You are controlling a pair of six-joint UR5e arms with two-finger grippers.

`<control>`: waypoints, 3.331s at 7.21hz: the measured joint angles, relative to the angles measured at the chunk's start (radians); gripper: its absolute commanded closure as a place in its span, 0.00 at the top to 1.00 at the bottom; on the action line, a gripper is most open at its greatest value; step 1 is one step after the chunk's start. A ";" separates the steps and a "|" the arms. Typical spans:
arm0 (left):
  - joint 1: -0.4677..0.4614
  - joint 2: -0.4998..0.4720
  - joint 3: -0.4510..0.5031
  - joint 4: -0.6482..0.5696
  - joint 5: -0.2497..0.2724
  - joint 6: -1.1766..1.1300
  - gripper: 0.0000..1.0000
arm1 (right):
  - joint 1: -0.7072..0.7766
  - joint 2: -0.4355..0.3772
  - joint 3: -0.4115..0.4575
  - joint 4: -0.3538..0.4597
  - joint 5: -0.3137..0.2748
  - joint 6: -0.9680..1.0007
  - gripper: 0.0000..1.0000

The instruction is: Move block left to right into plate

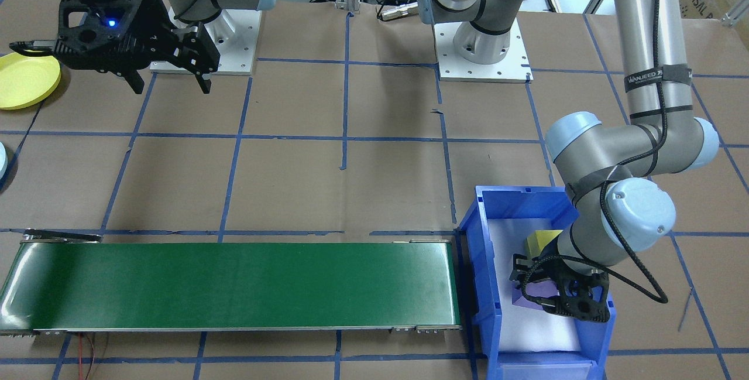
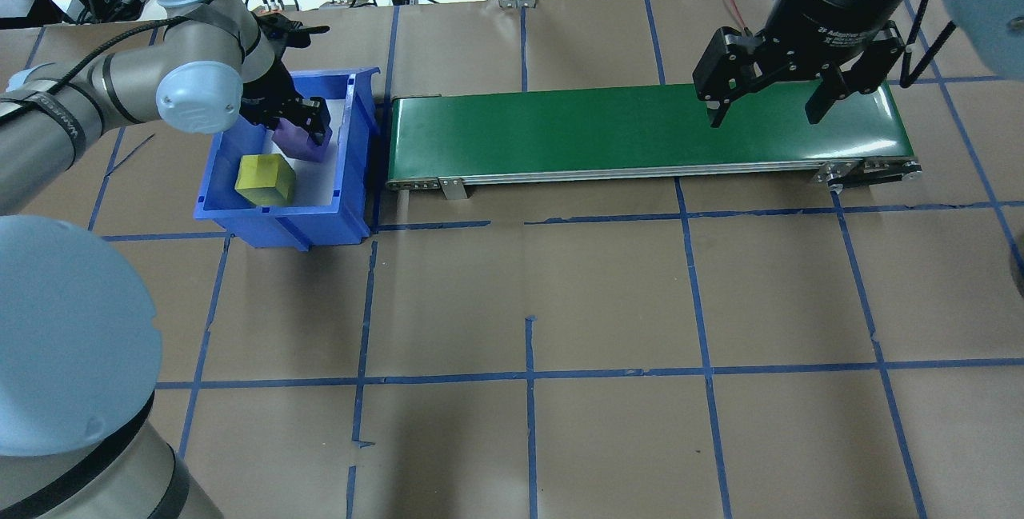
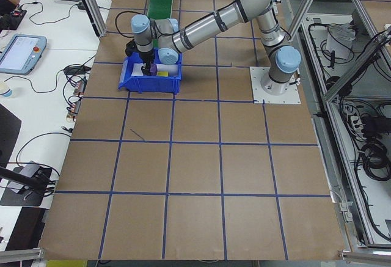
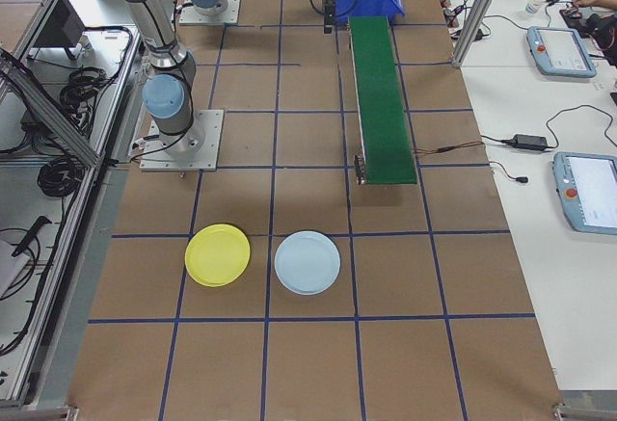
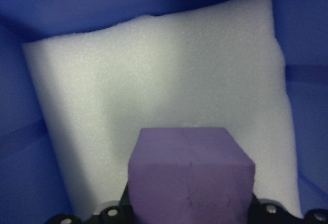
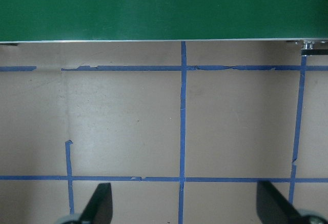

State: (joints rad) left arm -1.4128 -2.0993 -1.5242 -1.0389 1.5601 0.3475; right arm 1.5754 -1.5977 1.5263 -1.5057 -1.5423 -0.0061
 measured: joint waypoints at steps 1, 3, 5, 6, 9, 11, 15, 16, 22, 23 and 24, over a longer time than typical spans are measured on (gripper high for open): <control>0.000 0.041 0.006 -0.002 -0.001 -0.008 0.52 | 0.000 0.000 0.000 0.000 0.000 0.000 1.00; -0.015 0.157 0.009 -0.018 -0.002 -0.032 0.52 | 0.000 0.000 0.000 -0.001 0.001 0.000 1.00; -0.100 0.282 0.009 -0.072 -0.024 -0.093 0.53 | 0.000 0.001 -0.001 -0.001 0.000 0.000 1.00; -0.160 0.315 0.006 -0.089 -0.033 -0.163 0.53 | 0.000 0.001 -0.001 -0.001 0.000 0.000 1.00; -0.221 0.234 -0.007 -0.008 -0.043 -0.267 0.53 | -0.001 0.001 -0.001 -0.001 -0.001 0.000 1.00; -0.226 0.140 -0.009 0.089 -0.062 -0.277 0.53 | -0.002 0.001 0.000 -0.001 -0.001 0.000 1.00; -0.238 0.081 -0.056 0.106 -0.127 -0.308 1.00 | -0.002 0.001 0.000 -0.001 -0.005 0.000 1.00; -0.240 0.079 -0.068 0.106 -0.144 -0.314 1.00 | -0.002 0.001 0.001 -0.001 -0.005 0.000 1.00; -0.187 0.184 0.027 0.025 -0.057 -0.260 1.00 | -0.004 0.002 0.003 0.000 0.002 -0.001 1.00; -0.144 0.201 0.025 -0.004 -0.050 -0.172 1.00 | -0.005 0.002 0.002 0.001 0.004 -0.002 1.00; -0.088 0.220 0.017 -0.027 -0.033 -0.036 1.00 | -0.006 0.002 0.000 0.001 0.004 -0.002 1.00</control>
State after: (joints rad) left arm -1.5008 -1.8791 -1.5076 -1.0662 1.5270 0.3113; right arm 1.5693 -1.5955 1.5265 -1.5049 -1.5384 -0.0086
